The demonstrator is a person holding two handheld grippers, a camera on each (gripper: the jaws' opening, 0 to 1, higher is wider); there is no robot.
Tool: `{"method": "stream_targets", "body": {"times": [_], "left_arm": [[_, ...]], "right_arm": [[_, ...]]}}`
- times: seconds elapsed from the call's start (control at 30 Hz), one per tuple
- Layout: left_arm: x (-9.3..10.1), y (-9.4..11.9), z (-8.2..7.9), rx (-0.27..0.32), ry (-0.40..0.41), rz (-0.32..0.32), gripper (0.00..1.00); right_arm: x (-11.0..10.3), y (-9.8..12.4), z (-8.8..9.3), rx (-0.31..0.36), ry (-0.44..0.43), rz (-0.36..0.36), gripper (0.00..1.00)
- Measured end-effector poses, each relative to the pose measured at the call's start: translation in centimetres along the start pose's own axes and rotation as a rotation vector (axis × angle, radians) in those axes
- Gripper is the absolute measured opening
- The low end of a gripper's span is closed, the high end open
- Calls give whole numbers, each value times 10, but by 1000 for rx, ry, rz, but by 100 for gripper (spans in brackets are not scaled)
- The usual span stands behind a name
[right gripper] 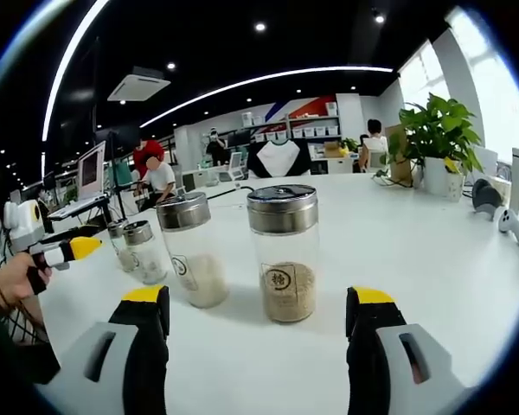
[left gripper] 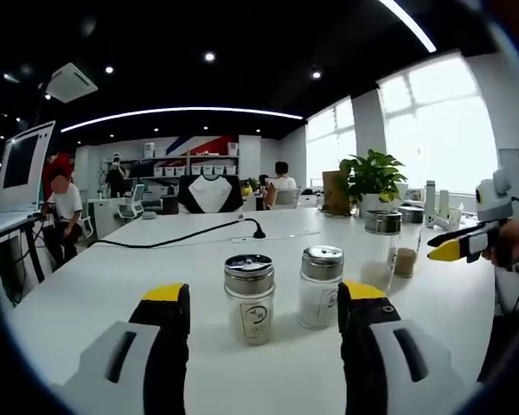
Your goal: Rotate the seasoning bottle until the label or dispensing opening points toward the visible target arrow and the bottle remains upright within the marked orientation range
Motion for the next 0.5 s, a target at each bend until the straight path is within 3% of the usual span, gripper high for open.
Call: {"method": "stream_targets", "body": {"times": [0.23,0.5], "left_arm": [[4,0,1,5,8,-6,75],[3,1,2,12,13,-6,76]], "right_arm": [[-3,-4,4,-19,32,28,86],[-1,-5,6,-10,6,36,86]]}}
Point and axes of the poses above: the point that each gripper's makers call its tool centre point, and the gripper's own axes: y roughly backward along the fingers, x roughly to its right, z roughly out of its underside, the point moved 6 cm from there along y, roughly backward along the fingers, and after that the axes turned 1 degree about -z, right-handed, at the moved point
